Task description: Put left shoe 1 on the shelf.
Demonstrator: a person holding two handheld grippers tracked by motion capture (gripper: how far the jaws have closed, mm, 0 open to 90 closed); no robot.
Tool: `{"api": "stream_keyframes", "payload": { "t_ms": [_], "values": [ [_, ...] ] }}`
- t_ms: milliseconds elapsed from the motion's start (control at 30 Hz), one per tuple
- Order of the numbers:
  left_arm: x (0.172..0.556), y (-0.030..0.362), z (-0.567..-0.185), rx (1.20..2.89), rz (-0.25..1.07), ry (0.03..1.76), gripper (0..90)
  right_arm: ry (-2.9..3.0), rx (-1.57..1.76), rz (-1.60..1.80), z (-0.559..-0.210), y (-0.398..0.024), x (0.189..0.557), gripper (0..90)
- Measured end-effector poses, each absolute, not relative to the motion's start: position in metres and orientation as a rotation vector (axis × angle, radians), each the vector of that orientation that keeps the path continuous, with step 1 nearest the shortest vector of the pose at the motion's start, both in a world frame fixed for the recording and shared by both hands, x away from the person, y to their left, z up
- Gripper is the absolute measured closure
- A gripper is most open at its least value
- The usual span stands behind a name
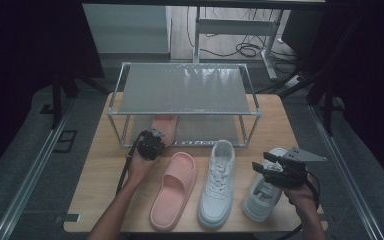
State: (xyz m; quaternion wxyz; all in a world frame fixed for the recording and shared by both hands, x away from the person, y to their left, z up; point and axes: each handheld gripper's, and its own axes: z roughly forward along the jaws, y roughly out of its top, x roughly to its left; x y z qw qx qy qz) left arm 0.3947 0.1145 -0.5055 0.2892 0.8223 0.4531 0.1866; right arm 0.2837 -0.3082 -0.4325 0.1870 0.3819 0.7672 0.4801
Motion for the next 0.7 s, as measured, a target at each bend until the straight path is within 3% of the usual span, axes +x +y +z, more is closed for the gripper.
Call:
{"api": "stream_keyframes", "payload": {
  "t_ms": [700],
  "values": [
    [0.4023, 0.1112, -0.5085, 2.178, 0.494, 1.234, 89.4, 2.161, 1.072, 1.353, -0.4324, -0.308, 0.2836, 39.3]
  ]
}}
